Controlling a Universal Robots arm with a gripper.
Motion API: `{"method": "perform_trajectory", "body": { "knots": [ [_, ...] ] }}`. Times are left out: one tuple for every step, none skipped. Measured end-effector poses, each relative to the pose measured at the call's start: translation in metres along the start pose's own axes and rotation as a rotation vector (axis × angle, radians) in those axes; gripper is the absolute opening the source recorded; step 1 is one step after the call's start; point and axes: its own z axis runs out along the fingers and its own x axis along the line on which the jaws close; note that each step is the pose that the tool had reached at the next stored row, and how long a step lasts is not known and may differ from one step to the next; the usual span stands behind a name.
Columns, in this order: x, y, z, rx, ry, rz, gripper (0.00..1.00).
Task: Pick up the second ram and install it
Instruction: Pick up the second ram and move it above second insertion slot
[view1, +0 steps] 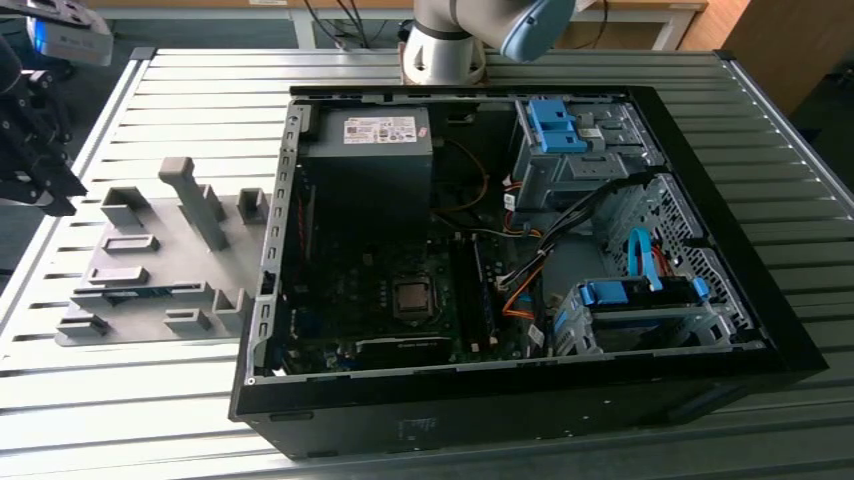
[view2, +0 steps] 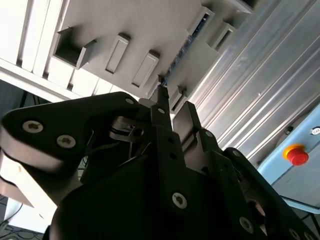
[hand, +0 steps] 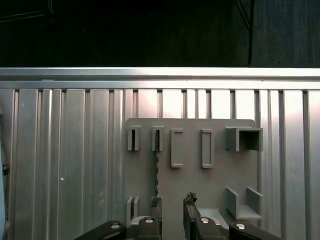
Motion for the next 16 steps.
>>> {"method": "perform_trajectory", "body": {
  "knots": [
    [0.0001,0.0,0.0017,0.0,0.0,0.0,0.31],
    [0.0002,-0.0001,0.003,0.0001,0.0,0.0,0.31],
    [0.0002,-0.0001,0.0039,0.0,0.0001,0.0,0.31],
    [0.0002,-0.0002,0.0045,0.0001,0.0,0.0,0.31],
    [0.0002,-0.0002,0.0049,0.0001,0.0001,0.0,0.31],
    [0.0002,-0.0002,0.0054,0.0,0.0001,0.0,0.31],
    [0.0002,-0.0002,0.0056,0.0,0.0002,0.0,0.31],
    [0.0003,-0.0002,0.0058,-0.0001,0.0002,0.0,0.31],
    [0.0003,-0.0002,0.006,0.0,0.0001,0.0,0.31],
    [0.0003,-0.0002,0.006,0.0,0.0001,0.0,0.31],
    [0.0002,-0.0002,0.006,0.0001,0.0,0.0,0.31],
    [0.0002,-0.0002,0.006,0.0001,0.0001,0.0,0.31],
    [0.0002,-0.0002,0.006,0.0,0.0001,0.0,0.31],
    [0.0002,-0.0002,0.006,0.0,0.0001,0.0,0.31],
    [0.0002,-0.0002,0.0061,0.0001,0.0001,0.0,0.31],
    [0.0002,-0.0002,0.0061,0.0001,0.0001,0.0,0.31]
  ]
}}
